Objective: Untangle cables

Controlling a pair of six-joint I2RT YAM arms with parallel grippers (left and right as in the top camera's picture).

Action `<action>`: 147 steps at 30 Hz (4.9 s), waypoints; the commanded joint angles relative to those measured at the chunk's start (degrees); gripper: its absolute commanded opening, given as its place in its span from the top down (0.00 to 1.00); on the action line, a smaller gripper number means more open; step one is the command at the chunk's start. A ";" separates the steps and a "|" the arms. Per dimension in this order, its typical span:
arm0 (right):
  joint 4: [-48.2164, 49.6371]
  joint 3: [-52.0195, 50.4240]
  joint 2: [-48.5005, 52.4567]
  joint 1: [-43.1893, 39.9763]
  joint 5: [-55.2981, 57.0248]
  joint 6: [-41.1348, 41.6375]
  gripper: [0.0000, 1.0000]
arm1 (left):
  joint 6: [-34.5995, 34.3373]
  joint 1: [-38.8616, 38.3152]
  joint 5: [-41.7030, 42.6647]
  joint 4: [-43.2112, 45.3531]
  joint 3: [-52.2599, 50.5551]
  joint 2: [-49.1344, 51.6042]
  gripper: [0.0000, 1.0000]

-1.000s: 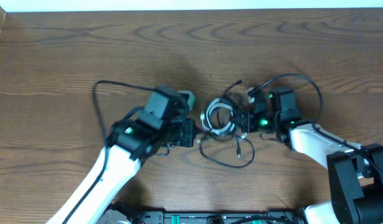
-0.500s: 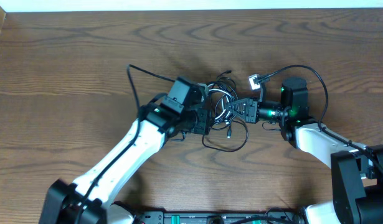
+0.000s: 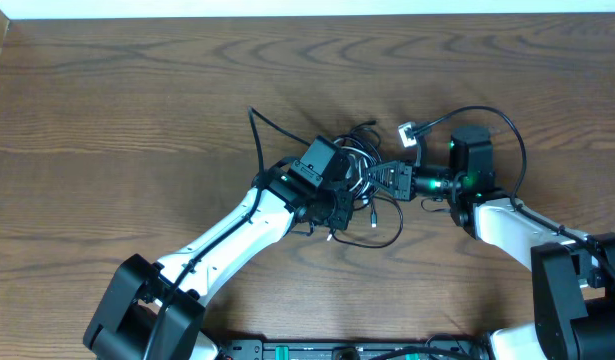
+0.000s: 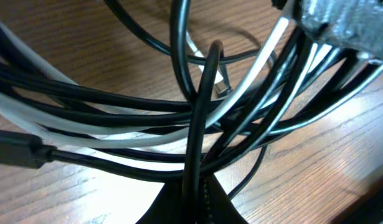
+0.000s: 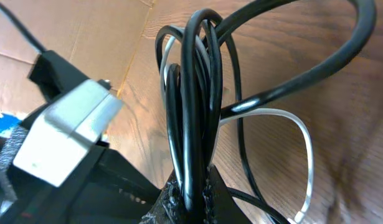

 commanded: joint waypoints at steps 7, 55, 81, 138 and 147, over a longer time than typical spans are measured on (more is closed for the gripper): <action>-7.82 0.26 -0.90 -4.83 10.29 -1.09 0.99 | 0.15 0.04 -0.42 -6.05 0.57 -3.08 0.93; -13.99 0.26 -0.90 -13.84 11.67 -1.09 0.99 | -3.98 -0.02 -13.79 -17.90 0.55 -19.56 0.79; -20.81 0.26 -0.90 -20.17 27.26 2.60 0.01 | -2.05 0.00 -17.92 -12.72 8.46 -12.39 0.13; -16.50 0.26 -0.92 -20.17 26.45 -0.76 0.01 | 1.11 -13.92 -18.16 21.90 9.31 20.76 0.93; -9.42 0.26 -0.90 -20.17 8.15 -3.89 0.01 | 9.42 -1.29 3.63 8.31 9.31 2.69 0.92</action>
